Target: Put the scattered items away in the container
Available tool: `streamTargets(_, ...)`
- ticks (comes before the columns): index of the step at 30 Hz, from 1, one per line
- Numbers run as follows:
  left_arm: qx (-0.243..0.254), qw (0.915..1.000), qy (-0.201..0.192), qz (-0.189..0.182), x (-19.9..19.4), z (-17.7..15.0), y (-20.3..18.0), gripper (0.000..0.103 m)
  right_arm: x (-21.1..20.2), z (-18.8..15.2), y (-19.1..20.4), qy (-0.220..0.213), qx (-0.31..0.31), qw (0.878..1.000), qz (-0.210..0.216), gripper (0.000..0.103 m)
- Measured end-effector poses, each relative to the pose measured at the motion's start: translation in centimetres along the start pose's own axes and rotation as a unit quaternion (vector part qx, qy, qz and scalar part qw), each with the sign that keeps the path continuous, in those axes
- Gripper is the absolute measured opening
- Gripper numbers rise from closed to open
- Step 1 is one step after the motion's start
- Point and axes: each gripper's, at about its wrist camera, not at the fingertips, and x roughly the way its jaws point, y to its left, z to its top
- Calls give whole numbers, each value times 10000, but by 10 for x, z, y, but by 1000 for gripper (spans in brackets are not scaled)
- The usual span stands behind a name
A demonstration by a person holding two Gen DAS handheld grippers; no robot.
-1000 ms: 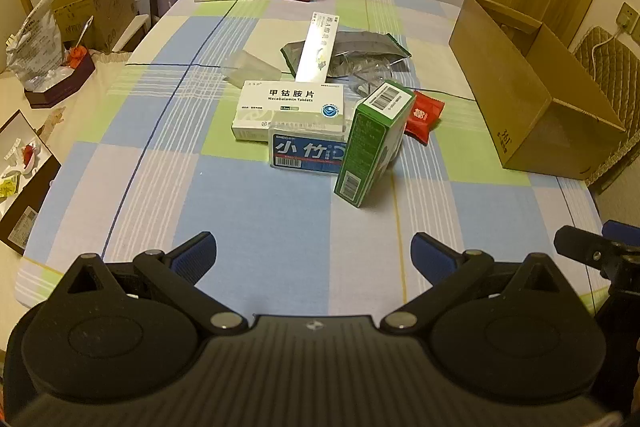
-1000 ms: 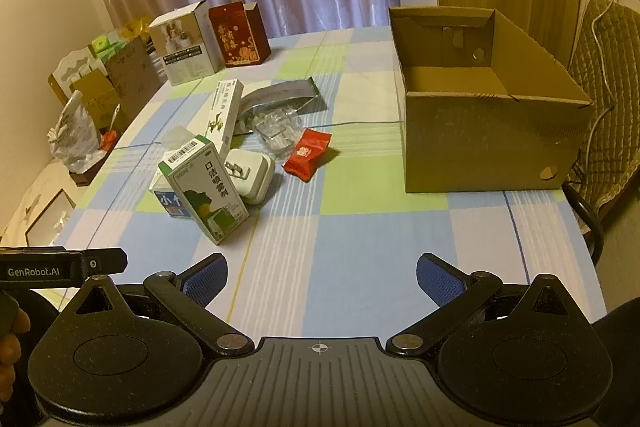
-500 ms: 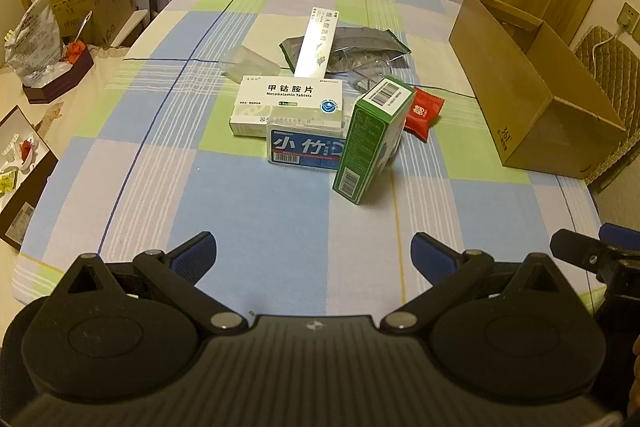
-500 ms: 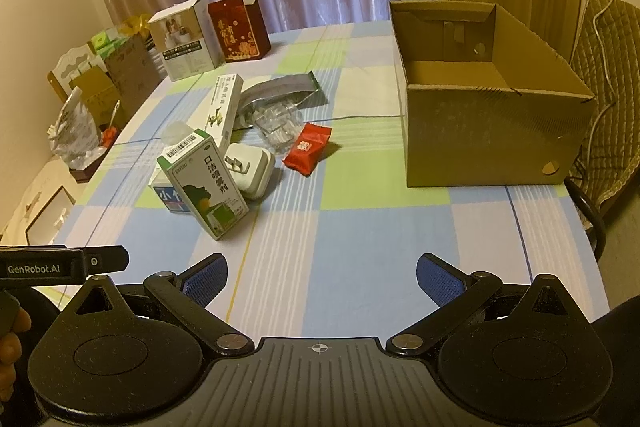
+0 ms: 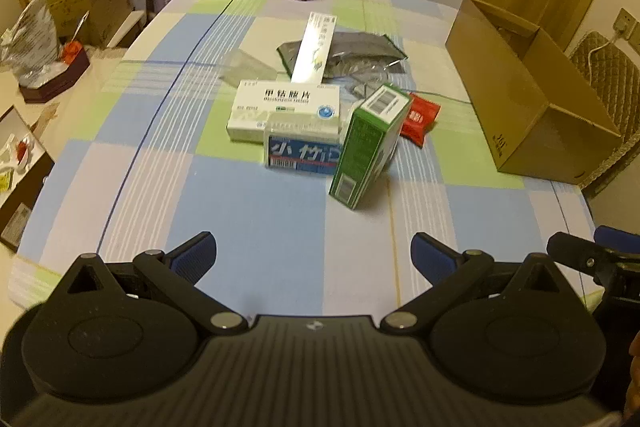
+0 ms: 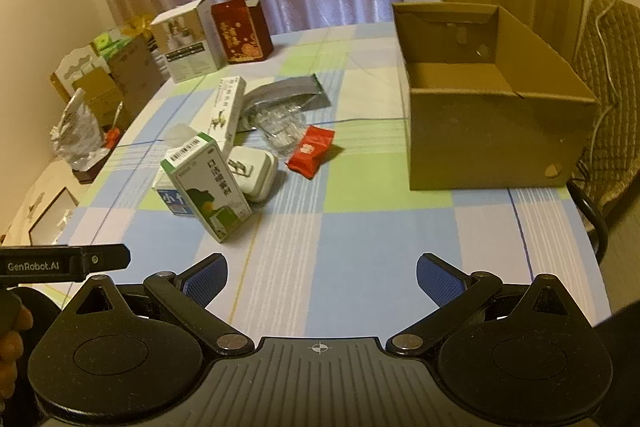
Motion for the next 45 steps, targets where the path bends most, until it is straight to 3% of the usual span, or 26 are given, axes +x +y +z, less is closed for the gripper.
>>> streamTargets(14, 499, 9962, -545, 459, 8, 63, 55, 101, -47, 76, 16, -112, -833, 9960, 310, 103)
streamTargets(18, 257, 9975, -604, 279, 21, 79, 79, 101, -67, 110, 25, -208, -969, 9939, 492, 103)
streamTargets(22, 470, 9961, -713, 216, 38, 87, 84, 101, -71, 129, 30, -469, -1063, 9909, 678, 103)
streamTargets(27, 1046, 9923, -658, -42, 80, 89, 89, 101, -22, 110, 36, -558, -1356, 9832, 1085, 103)
streamTargets(30, 1369, 9884, -641, -138, 99, 86, 92, 101, 27, 83, 43, -326, -1595, 9813, 1025, 103)
streamTargets(33, 2027, 9753, -862, -168, 107, 77, 83, 101, 71, 58, 53, -11, -1602, 9816, 1040, 103)
streamTargets(37, 2718, 9568, -1013, -199, 113, 70, 71, 98, 100, 33, 75, -187, -2176, 9681, 1228, 103)
streamTargets(40, 2900, 9509, -1053, -255, 119, 67, 69, 98, 117, 26, 84, -278, -2547, 9577, 1312, 103)
streamTargets(45, 2991, 9466, -1144, -362, 122, 57, 71, 98, 143, 28, 86, -411, -2679, 9532, 1341, 103)
